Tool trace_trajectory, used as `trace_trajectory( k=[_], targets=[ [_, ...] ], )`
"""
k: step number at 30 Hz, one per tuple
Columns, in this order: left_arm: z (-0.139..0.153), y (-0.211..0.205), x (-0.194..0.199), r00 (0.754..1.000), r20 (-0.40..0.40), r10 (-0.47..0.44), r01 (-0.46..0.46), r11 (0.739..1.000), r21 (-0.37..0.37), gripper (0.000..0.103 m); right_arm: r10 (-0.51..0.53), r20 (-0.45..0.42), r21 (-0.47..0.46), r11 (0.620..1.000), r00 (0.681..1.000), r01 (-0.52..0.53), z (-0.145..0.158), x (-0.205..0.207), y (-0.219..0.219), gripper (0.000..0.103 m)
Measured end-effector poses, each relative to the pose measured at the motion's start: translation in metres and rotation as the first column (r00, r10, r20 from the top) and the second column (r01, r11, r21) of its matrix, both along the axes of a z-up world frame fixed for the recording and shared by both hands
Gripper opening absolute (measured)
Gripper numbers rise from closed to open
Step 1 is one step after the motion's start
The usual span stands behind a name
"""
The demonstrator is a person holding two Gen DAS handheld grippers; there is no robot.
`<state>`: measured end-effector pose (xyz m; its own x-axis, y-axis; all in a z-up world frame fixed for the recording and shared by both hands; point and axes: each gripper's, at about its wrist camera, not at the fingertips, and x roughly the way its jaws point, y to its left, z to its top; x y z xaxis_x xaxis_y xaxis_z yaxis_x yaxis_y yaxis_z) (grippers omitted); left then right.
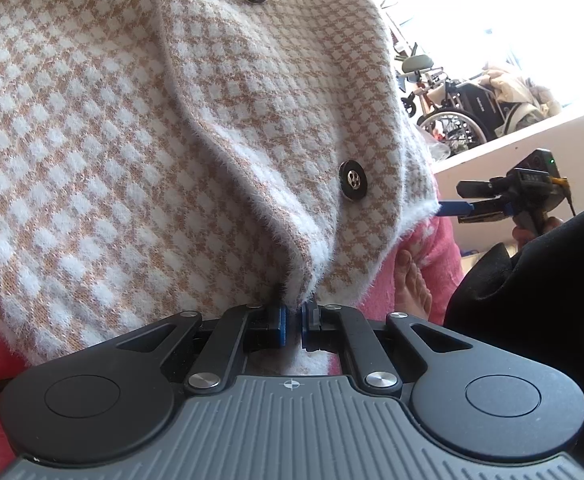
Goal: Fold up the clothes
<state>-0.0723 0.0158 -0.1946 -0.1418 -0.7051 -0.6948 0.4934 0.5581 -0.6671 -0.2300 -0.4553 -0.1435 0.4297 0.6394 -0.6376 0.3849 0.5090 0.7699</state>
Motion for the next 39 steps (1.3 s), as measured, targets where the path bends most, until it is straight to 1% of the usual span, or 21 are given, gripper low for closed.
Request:
trace_trajectory(
  k=[5,8,10,11,12,13,14,17,21,24,26,28,29,31,32,33,34,35,36,37,39],
  targets=[
    [0.001,-0.003,-0.003,1.0,0.012,0.005,-0.005,1.0,-0.001,0.006,0.041,0.004,0.069,0.997,0.999,-0.041,-0.015,0.003,0.024,0.052],
    [0.002,-0.006,-0.004,1.0,0.023,0.004,-0.004,1.0,-0.002,0.005,0.01,0.009,0.063,0.998,1.0,-0.011,-0.023,0.003,0.034,0.051],
    [0.003,-0.008,-0.006,0.999,0.039,0.0,0.0,1.0,-0.005,0.005,-0.017,0.031,0.044,0.999,0.999,0.016,-0.019,0.003,0.03,0.046],
    [0.004,-0.009,-0.007,0.999,0.047,-0.002,0.002,1.0,-0.007,0.004,-0.031,0.042,0.034,0.999,0.999,0.029,-0.016,0.003,0.028,0.037],
    [0.005,-0.01,-0.008,0.998,0.055,-0.004,0.004,1.0,-0.008,0.004,-0.044,0.054,0.024,0.999,0.998,0.043,-0.014,0.003,0.025,0.025],
    [0.005,-0.012,-0.008,0.998,0.057,-0.008,0.009,1.0,-0.013,0.004,-0.057,0.065,0.015,0.998,0.996,0.056,-0.012,0.003,0.023,0.018],
    [0.006,-0.014,-0.009,0.998,0.056,-0.01,0.011,1.0,-0.02,0.003,-0.07,0.077,0.006,0.998,0.995,0.07,-0.01,0.003,0.021,0.006],
    [0.005,-0.022,-0.008,0.999,0.039,-0.019,0.021,0.999,-0.044,0.003,-0.108,0.112,-0.021,0.994,0.988,0.111,-0.003,0.003,0.015,0.003],
    [0.003,-0.035,-0.005,0.999,0.027,-0.025,0.028,0.996,-0.081,0.003,-0.157,0.16,-0.054,0.984,0.975,0.168,0.006,0.002,0.006,0.002],
    [0.003,-0.045,-0.004,0.999,0.038,-0.033,0.036,0.994,-0.103,0.003,-0.192,0.197,-0.078,0.975,0.961,0.21,0.013,0.002,0.0,0.002],
    [0.0,-0.048,-0.006,0.998,0.049,-0.048,0.052,0.995,-0.085,0.003,-0.204,0.206,-0.104,0.968,0.957,0.229,0.014,0.002,-0.005,0.002],
    [-0.004,-0.049,-0.009,0.996,0.059,-0.064,0.068,0.996,-0.064,0.003,-0.169,0.157,-0.184,0.963,0.973,0.196,0.008,0.003,-0.006,0.002],
    [-0.006,-0.048,-0.009,0.997,0.051,-0.059,0.062,0.996,-0.062,0.003,-0.148,0.125,-0.218,0.961,0.981,0.172,0.005,0.004,-0.006,0.004],
    [-0.007,-0.044,-0.009,0.998,0.03,-0.047,0.049,0.997,-0.067,0.004,-0.089,0.035,-0.238,0.967,0.995,0.095,-0.004,0.004,-0.005,0.006],
    [-0.008,-0.042,-0.009,0.999,0.028,-0.043,0.045,0.997,-0.067,0.004,-0.082,0.017,-0.212,0.974,0.996,0.084,-0.005,0.0,-0.01,0.008],
    [-0.008,-0.041,-0.009,0.999,0.024,-0.04,0.042,0.997,-0.069,0.005,-0.07,0.002,-0.191,0.979,0.998,0.069,-0.004,-0.003,-0.014,0.015],
    [-0.009,-0.04,-0.009,0.999,0.021,-0.038,0.039,0.997,-0.071,0.005,-0.041,0.0,-0.188,0.981,0.999,0.04,0.002,-0.005,-0.019,0.023],
    [-0.009,-0.039,-0.009,0.999,0.018,-0.035,0.037,0.997,-0.074,0.005,-0.006,-0.001,-0.196,0.981,1.0,0.006,0.008,-0.006,-0.024,0.037],
    [-0.01,-0.04,-0.009,0.999,0.018,-0.036,0.037,0.996,-0.075,0.005,0.022,0.001,-0.215,0.976,1.0,-0.022,0.016,-0.006,-0.03,0.042],
    [-0.01,-0.04,-0.01,0.999,0.017,-0.036,0.037,0.996,-0.077,0.005,0.038,0.008,-0.235,0.971,0.999,-0.035,0.024,-0.005,-0.037,0.042],
    [-0.011,-0.039,-0.009,0.999,0.014,-0.035,0.036,0.996,-0.081,0.005,-0.007,0.05,-0.282,0.959,0.999,0.021,0.042,0.006,-0.053,0.042]
  ],
)
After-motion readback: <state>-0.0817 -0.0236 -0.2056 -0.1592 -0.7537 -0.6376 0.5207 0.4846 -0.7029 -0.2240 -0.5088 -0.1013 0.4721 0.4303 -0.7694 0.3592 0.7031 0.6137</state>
